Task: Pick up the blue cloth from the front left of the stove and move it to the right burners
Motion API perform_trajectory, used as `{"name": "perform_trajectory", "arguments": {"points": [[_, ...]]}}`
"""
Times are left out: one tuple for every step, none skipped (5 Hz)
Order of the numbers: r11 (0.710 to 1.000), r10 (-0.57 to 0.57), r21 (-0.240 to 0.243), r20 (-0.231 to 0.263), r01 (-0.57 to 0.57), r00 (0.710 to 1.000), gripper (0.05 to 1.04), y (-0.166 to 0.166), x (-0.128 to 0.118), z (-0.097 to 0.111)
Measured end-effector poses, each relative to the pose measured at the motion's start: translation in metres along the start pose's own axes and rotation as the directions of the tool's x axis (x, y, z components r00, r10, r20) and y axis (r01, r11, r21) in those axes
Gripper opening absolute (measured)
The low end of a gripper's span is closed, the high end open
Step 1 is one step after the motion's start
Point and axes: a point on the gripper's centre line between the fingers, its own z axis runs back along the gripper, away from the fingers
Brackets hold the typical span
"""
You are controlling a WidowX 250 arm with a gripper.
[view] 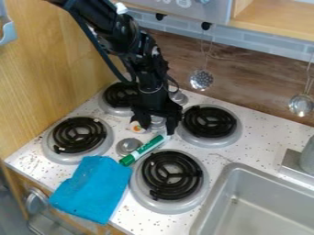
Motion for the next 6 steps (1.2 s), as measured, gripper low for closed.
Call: {"name": "perform_trajectory", "arguments": {"points": [[1.000, 0.002, -0.002, -0.038, -0.002, 0.999, 1.001, 0.001, -0.010, -0.011], [0.999, -0.004, -0.055, -0.018, 0.003, 1.000, 1.001, -0.004, -0.025, 0.009], [0.996, 0.011, -0.091, 0.063, -0.005, 0.998, 1.001, 0.004, -0.027, 0.051], [0.994, 0.005, -0.113, 0.095, 0.006, 0.995, 1.001, 0.011, -0.040, 0.076], [0.990, -0.035, -0.133, 0.063, 0.044, 0.997, 1.001, 0.016, -0.058, 0.094], [0.989, -0.051, -0.135, 0.012, 0.052, 0.999, 1.001, 0.032, -0.081, 0.109]]}}
